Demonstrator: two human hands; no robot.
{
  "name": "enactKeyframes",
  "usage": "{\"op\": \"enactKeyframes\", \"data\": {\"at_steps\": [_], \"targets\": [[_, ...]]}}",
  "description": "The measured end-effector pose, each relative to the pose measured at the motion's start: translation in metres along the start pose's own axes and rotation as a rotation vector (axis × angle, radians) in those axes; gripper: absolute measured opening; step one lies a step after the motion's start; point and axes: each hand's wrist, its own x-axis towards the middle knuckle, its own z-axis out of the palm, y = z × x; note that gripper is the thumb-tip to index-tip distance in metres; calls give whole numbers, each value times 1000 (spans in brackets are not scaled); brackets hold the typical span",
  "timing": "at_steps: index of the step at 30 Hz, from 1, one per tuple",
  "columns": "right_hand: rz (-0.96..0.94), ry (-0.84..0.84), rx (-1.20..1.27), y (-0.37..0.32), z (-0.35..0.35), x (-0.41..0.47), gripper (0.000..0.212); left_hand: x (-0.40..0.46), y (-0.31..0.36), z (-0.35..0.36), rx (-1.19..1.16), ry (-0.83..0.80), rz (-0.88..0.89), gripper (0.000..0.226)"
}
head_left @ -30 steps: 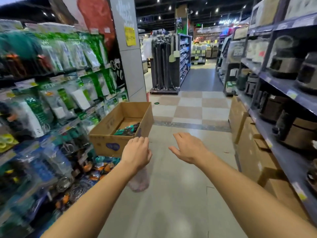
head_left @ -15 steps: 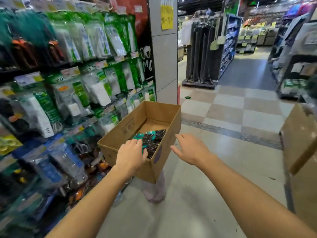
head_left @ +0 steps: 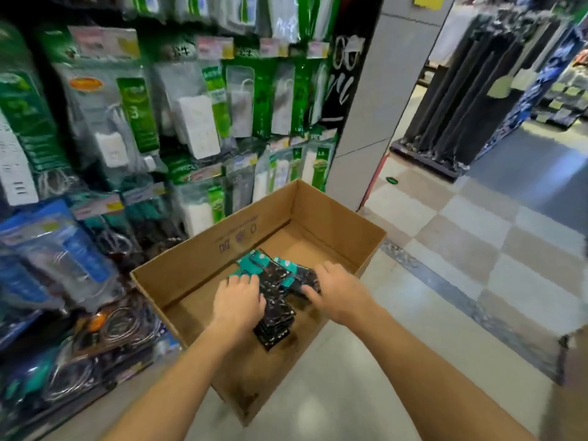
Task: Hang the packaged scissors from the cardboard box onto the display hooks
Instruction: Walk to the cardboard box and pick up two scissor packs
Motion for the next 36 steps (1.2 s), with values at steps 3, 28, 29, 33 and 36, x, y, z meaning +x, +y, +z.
{"op": "enactKeyframes", "data": {"at_steps": [3, 28, 29, 33, 36], "targets": [[-32, -56, -14, 14, 12, 43, 42, 24, -5, 10, 11, -52, -37, 42], [-450, -478, 125, 59, 146, 280, 48, 146, 28, 91, -198, -520, -832, 40], [-458, -478, 123, 61, 151, 282, 51, 147, 31, 96, -229, -532, -860, 41], [-468, -511, 114, 69, 162, 290, 61, 152, 43, 118, -339, -536, -954, 44], [-476, -520, 138, 75, 168, 296, 63, 156, 48, 126, -435, -463, -1061, 54]]}}
